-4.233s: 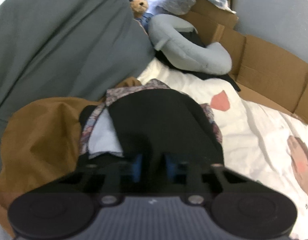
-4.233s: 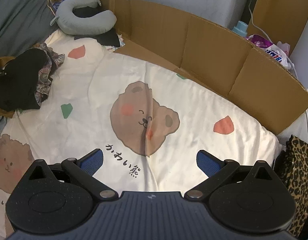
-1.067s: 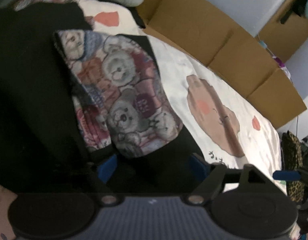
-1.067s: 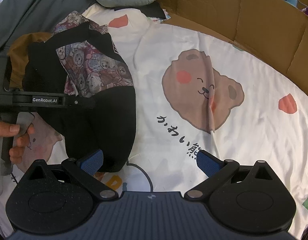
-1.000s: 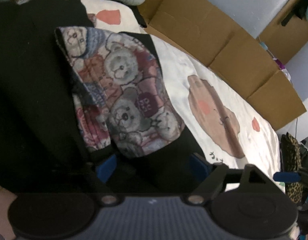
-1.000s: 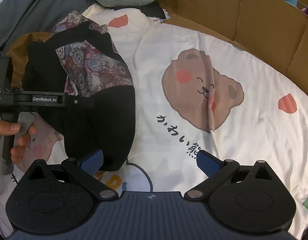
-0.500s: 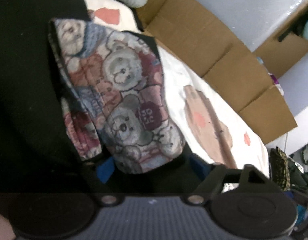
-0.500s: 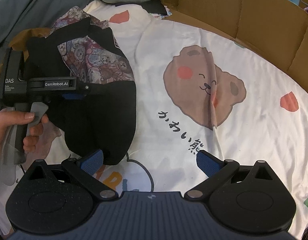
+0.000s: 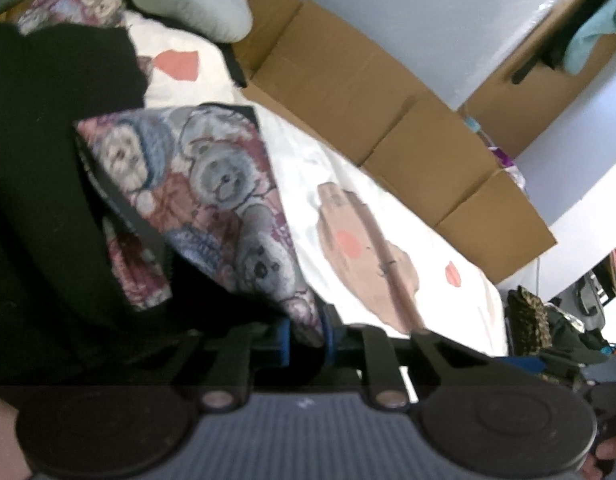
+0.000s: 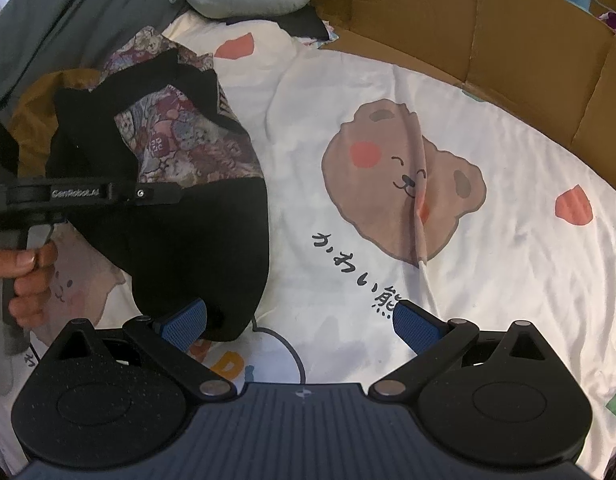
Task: Fold clothes
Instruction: 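Grasp the black garment's bear-print edge with the right tool while the left tool holds it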
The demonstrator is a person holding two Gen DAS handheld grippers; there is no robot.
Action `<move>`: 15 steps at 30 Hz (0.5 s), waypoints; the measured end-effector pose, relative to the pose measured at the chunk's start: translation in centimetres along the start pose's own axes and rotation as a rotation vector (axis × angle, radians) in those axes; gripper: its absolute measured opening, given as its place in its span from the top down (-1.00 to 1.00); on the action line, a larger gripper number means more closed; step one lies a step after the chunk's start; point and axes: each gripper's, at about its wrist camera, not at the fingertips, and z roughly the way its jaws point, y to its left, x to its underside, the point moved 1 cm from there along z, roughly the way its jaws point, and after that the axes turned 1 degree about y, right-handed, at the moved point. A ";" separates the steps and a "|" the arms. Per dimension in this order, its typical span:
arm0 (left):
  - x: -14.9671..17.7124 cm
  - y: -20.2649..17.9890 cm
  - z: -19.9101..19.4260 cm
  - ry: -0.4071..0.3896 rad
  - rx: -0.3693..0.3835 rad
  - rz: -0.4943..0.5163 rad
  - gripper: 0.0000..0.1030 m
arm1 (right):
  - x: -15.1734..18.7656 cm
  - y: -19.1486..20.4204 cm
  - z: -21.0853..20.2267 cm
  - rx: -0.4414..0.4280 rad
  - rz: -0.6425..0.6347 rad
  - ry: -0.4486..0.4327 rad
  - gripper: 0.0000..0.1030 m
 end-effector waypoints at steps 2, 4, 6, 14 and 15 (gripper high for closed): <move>0.3 -1.1 -0.5 0.000 0.011 0.017 0.70 | -0.1 -0.1 -0.2 -0.009 0.009 -0.005 -0.96; 0.6 -2.1 -1.0 -0.001 0.022 0.034 0.71 | -0.3 -0.2 -0.3 -0.018 0.018 -0.010 -0.96; 0.9 -3.1 -1.3 0.005 0.037 0.050 0.71 | -0.4 -0.3 -0.5 -0.029 0.030 -0.016 -0.95; 3.6 -5.8 -0.9 0.082 0.085 0.036 0.72 | -0.6 -0.6 -0.8 -0.085 0.087 -0.016 -0.72; 3.6 -5.2 -0.4 0.094 0.087 0.032 0.72 | -0.6 -0.7 -0.8 -0.095 0.096 -0.012 -0.69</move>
